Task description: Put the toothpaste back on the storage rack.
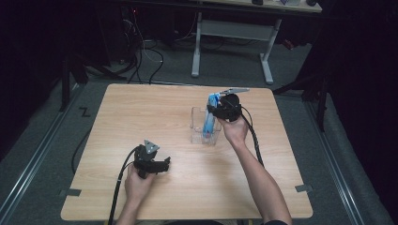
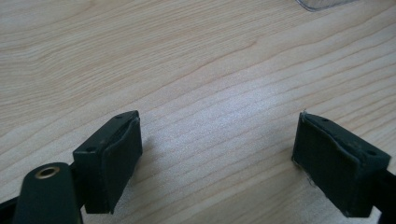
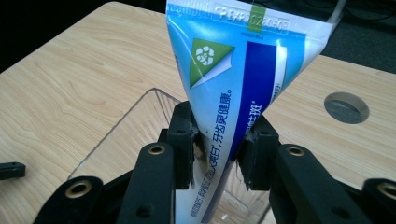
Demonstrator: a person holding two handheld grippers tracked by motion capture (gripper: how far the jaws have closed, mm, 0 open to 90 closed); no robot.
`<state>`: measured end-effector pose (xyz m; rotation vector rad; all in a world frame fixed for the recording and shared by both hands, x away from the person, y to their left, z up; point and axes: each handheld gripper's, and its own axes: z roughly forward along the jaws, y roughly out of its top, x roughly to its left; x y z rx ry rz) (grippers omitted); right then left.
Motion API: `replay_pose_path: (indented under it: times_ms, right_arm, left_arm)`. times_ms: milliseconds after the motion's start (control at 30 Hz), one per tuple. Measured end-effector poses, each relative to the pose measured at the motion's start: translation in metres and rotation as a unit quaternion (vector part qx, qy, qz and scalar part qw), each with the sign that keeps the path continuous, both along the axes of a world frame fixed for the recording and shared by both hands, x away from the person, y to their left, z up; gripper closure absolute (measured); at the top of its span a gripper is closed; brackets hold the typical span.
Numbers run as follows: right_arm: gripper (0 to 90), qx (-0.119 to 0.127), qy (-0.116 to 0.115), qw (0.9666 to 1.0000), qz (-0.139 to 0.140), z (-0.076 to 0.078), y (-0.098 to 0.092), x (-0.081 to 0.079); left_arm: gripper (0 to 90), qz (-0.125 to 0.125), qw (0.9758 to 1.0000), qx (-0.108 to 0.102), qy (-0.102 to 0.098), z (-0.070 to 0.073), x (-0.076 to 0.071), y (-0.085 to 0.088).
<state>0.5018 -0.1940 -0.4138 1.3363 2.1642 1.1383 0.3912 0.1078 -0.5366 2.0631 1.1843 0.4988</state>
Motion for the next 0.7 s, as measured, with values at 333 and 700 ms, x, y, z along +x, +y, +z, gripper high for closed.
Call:
replay_pose_path:
  times_ms: [333, 700]
  right_arm:
    - [66.9, -0.006, -0.007, 0.9999, -0.009, -0.002, -0.009, -0.005]
    - [64.7, -0.007, -0.004, 0.9999, -0.013, -0.004, -0.015, -0.008]
  left_arm:
    - [16.0, 0.000, 1.0000, 0.000, 0.000, 0.000, 0.000, 0.000]
    - [16.0, 0.000, 1.0000, 0.000, 0.000, 0.000, 0.000, 0.000]
